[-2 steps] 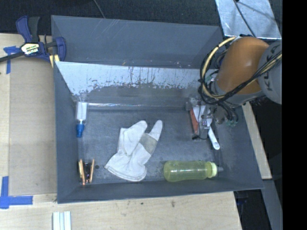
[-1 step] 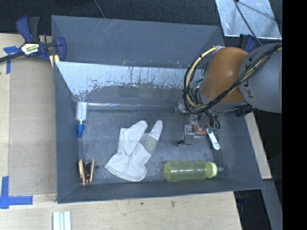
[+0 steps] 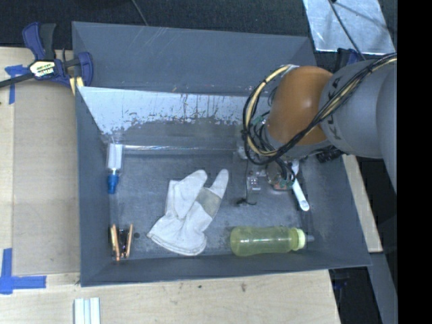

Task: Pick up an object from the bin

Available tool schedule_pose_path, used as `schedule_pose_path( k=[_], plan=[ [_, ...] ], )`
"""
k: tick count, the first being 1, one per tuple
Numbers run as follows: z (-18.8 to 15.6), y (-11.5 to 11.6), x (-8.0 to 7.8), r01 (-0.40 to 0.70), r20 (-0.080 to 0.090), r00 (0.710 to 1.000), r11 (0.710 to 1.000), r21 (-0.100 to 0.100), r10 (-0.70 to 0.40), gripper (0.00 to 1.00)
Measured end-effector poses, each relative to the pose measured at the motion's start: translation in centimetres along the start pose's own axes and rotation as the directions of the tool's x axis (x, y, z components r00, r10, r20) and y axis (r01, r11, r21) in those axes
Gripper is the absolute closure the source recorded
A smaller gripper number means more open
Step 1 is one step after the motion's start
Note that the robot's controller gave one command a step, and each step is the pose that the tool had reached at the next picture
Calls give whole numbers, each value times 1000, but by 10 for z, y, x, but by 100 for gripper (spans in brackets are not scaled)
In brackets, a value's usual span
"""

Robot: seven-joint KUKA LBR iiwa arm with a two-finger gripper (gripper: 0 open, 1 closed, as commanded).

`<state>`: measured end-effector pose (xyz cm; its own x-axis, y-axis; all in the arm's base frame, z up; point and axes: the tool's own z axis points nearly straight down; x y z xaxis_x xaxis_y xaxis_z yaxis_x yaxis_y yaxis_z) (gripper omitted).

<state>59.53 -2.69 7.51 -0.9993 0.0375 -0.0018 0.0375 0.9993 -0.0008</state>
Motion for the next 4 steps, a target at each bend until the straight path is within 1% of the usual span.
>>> schedule_pose_path(
  k=[1,2,3,4],
  plan=[
    [-22,20,3,-81,1,997,997,-2,81,0],
    [-45,29,-3,-175,1,985,985,-1,175,0],
    [-49,32,-4,-128,3,992,992,0,128,0],
    [-56,48,13,68,1,998,998,-1,-68,0]
  ],
)
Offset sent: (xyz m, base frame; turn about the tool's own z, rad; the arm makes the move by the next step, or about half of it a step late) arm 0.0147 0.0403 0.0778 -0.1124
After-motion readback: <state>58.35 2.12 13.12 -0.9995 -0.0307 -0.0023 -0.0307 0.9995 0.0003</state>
